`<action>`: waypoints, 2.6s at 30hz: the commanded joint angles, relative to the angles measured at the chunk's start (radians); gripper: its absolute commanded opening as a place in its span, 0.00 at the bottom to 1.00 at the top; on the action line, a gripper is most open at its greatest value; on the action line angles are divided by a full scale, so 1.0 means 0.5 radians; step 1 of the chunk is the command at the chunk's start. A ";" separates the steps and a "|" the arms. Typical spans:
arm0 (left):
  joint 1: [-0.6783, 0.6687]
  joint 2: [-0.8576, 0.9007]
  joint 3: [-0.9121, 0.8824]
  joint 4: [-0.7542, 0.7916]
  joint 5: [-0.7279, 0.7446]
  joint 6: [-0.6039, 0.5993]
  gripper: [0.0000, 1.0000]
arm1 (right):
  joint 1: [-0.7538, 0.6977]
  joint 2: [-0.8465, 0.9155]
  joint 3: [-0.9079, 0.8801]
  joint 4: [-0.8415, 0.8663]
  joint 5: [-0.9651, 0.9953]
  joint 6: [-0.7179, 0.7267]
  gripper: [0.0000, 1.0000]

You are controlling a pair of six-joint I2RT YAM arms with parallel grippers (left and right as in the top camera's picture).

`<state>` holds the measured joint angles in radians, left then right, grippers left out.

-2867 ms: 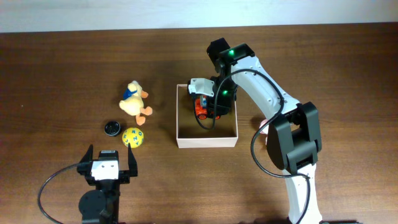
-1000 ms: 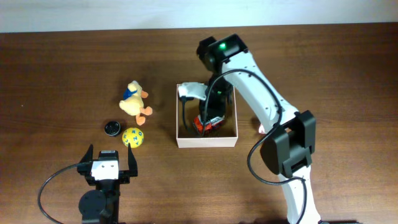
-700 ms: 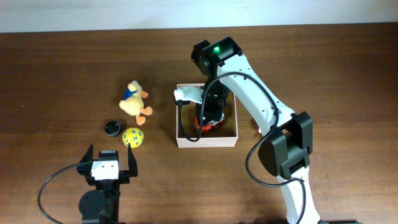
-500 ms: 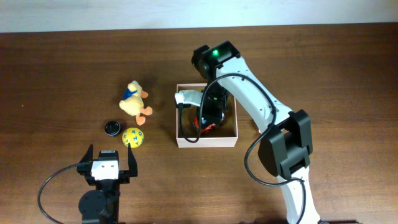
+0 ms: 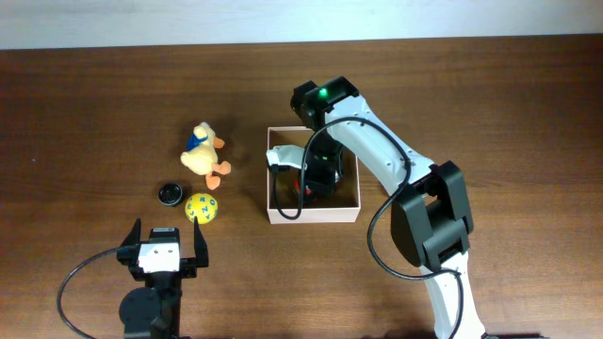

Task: Pack container

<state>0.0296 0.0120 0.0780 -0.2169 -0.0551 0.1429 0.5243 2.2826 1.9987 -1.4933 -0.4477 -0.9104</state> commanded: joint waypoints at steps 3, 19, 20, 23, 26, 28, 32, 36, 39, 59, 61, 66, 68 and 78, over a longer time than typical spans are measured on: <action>0.012 -0.014 -0.024 0.008 0.023 0.040 0.99 | -0.002 0.004 -0.099 0.079 -0.009 0.022 0.04; 0.012 -0.014 -0.024 0.008 0.022 0.040 0.99 | -0.004 0.004 -0.128 0.287 0.488 0.217 0.04; 0.012 -0.014 -0.024 0.008 0.023 0.040 0.99 | -0.004 0.004 -0.128 0.309 0.486 0.231 0.04; 0.012 -0.014 -0.024 0.008 0.023 0.040 0.99 | -0.004 0.004 -0.128 0.369 0.486 0.294 0.04; 0.012 -0.014 -0.024 0.008 0.022 0.040 0.99 | -0.004 0.004 -0.128 0.382 0.489 0.322 0.04; 0.012 -0.014 -0.024 0.008 0.023 0.040 0.99 | -0.004 0.004 -0.128 0.381 0.515 0.330 0.04; 0.012 -0.014 -0.024 0.008 0.022 0.039 0.99 | -0.004 0.003 -0.128 0.379 0.646 0.337 0.04; 0.012 -0.014 -0.024 0.008 0.023 0.040 0.99 | -0.004 0.003 -0.126 0.379 0.764 0.336 0.04; 0.012 -0.014 -0.024 0.008 0.023 0.039 0.99 | -0.004 0.003 -0.126 0.385 0.810 0.336 0.04; 0.012 -0.014 -0.024 0.008 0.022 0.039 0.99 | -0.011 0.003 -0.032 0.538 0.945 0.343 0.04; 0.012 -0.014 -0.024 0.008 0.023 0.039 0.99 | -0.019 0.003 -0.032 0.564 0.944 0.344 0.04; 0.012 -0.014 -0.024 0.008 0.023 0.039 0.99 | -0.039 0.003 -0.032 0.615 0.944 0.344 0.04; 0.012 -0.014 -0.024 0.008 0.023 0.040 0.99 | -0.042 0.003 -0.032 0.619 0.944 0.344 0.04; 0.012 -0.014 -0.024 0.008 0.023 0.039 0.99 | -0.040 -0.005 -0.032 0.624 0.925 0.344 0.04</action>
<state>0.0296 0.0120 0.0780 -0.2169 -0.0551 0.1429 0.5102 2.2826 1.9602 -1.1759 0.0113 -0.7406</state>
